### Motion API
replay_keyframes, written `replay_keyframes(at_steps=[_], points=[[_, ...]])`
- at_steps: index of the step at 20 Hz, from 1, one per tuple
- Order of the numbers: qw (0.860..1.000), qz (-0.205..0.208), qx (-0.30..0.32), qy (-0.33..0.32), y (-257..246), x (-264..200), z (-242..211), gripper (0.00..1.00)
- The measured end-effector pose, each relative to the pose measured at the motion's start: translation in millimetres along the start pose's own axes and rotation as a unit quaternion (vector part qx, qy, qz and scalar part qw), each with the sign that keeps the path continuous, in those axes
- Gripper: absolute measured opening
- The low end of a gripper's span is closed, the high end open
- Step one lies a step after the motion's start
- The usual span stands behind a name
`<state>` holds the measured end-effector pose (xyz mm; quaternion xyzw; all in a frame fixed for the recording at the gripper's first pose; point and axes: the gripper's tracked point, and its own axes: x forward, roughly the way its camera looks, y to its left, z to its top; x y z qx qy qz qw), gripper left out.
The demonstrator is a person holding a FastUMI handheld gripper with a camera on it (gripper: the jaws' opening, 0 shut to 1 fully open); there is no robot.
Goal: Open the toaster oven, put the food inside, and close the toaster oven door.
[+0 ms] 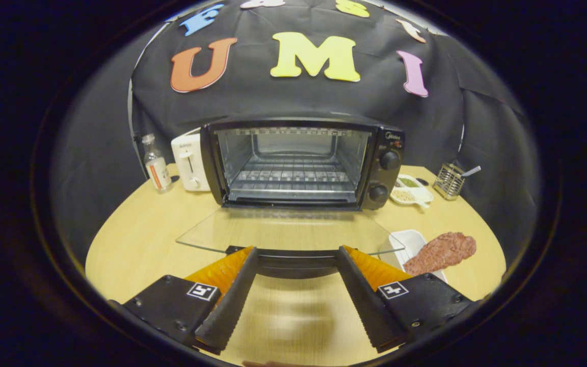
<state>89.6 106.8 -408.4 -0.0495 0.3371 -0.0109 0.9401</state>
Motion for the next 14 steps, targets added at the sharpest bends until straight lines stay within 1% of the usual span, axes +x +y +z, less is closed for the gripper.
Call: replay_keyframes(at_steps=[2, 5, 10, 14], points=[[1.000, 0.000, -0.002, 0.019, -1, 6, -13, 0.99], [0.998, 0.008, 0.013, 0.053, -1, 15, -33, 0.99], [0.999, 0.021, 0.007, 0.049, -2, 14, -33, 0.99], [0.998, 0.052, 0.011, 0.035, -8, -3, -20, 0.99]])
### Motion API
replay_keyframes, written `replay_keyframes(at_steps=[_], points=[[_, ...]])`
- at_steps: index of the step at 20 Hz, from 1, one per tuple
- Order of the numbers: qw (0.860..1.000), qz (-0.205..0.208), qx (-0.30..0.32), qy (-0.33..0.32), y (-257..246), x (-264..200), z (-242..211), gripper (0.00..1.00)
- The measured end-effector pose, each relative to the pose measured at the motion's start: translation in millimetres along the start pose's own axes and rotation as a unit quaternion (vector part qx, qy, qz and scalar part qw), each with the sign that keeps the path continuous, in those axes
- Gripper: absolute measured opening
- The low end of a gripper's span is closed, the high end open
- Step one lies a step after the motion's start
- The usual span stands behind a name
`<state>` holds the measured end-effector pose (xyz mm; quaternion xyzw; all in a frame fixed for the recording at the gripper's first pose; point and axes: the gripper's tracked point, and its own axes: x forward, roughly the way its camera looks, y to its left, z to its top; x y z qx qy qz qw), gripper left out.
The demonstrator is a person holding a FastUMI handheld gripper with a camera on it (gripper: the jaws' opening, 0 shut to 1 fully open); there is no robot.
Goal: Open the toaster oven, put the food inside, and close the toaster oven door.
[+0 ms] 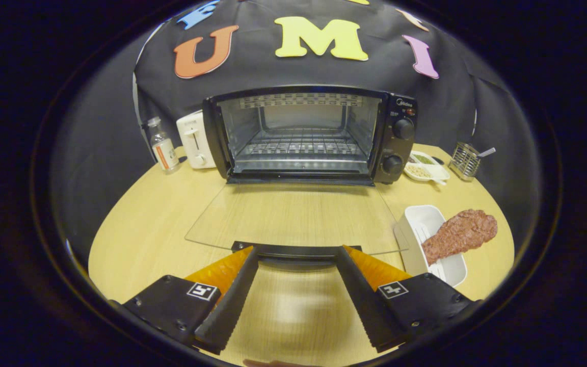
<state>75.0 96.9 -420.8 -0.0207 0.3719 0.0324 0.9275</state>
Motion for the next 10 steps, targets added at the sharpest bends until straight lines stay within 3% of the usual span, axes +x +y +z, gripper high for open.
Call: replay_keyframes(at_steps=[10], points=[[0.999, 0.009, -0.019, -0.033, -82, -73, 53, 0.99]])
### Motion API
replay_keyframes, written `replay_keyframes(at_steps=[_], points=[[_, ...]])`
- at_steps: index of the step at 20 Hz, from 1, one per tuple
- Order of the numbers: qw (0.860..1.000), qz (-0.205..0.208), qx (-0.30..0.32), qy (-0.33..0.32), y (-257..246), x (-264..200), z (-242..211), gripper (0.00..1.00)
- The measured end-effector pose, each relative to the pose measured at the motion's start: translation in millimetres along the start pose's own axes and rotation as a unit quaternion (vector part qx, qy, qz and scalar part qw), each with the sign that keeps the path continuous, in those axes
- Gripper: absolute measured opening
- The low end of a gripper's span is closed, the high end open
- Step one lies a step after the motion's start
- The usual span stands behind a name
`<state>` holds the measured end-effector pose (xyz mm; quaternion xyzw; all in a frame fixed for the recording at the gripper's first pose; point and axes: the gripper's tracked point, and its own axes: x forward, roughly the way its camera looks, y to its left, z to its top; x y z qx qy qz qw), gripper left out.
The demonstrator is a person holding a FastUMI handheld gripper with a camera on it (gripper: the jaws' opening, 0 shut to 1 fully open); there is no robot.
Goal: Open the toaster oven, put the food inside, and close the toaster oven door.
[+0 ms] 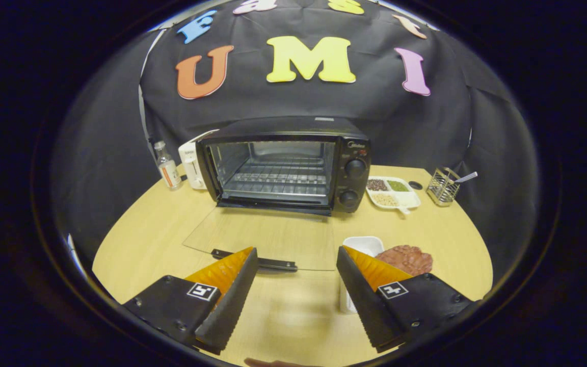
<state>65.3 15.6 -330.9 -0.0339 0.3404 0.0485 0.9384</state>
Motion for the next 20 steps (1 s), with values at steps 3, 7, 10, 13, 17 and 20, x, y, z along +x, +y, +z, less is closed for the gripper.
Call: replay_keyframes(at_steps=[3, 7, 10, 13, 17, 20], points=[[1.000, -0.015, -0.013, -0.005, -46, -16, 16, 0.99], [1.000, -0.024, 0.000, 0.018, -106, -27, 28, 0.99], [0.998, -0.013, 0.012, 0.054, -142, -18, 25, 0.99], [0.990, 0.047, 0.058, 0.120, -152, -7, 4, 0.95], [0.974, 0.112, 0.117, 0.157, -151, 11, -12, 0.84], [0.963, 0.139, 0.142, 0.181, -146, 17, -27, 0.72]])
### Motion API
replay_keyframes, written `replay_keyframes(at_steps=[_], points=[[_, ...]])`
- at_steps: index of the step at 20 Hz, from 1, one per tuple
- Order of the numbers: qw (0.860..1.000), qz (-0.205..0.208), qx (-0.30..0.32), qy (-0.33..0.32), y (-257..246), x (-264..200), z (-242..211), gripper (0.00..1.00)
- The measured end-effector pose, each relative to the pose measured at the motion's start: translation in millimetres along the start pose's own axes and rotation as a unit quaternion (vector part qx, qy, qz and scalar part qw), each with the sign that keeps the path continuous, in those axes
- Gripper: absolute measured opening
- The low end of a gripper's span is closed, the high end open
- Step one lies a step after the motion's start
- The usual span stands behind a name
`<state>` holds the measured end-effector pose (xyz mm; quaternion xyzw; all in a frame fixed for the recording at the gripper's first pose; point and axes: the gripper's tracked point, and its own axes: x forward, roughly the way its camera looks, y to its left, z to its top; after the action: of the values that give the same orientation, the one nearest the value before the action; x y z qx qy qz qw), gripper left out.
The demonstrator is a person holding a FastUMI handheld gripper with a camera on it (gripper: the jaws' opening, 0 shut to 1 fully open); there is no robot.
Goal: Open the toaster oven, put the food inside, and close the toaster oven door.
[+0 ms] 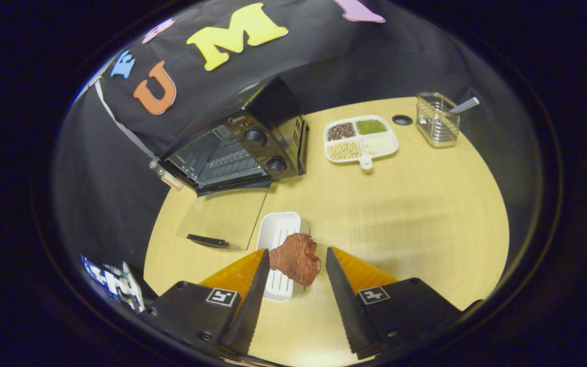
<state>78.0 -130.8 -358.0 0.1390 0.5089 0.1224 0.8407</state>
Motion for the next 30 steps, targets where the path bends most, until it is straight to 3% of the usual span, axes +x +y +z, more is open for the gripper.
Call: replay_keyframes(at_steps=[2, 6, 7, 11, 17, 20, 26, 30], points=[[1.000, 0.009, 0.004, 0.003, 0, 2, -3, 0.66], [1.000, 0.005, 0.016, -0.001, -9, -1, -8, 0.42], [1.000, 0.011, 0.014, 0.001, -8, -1, -10, 0.31], [0.999, 0.049, 0.013, 0.005, 2, -3, -18, 0.13], [0.999, 0.034, -0.012, -0.023, 18, -25, -17, 0.06], [0.996, -0.006, -0.064, -0.056, 31, -47, -9, 0.06], [0.976, -0.053, -0.175, -0.120, 86, -81, -4, 0.06], [0.958, -0.075, -0.234, -0.149, 126, -79, -1, 0.06]])
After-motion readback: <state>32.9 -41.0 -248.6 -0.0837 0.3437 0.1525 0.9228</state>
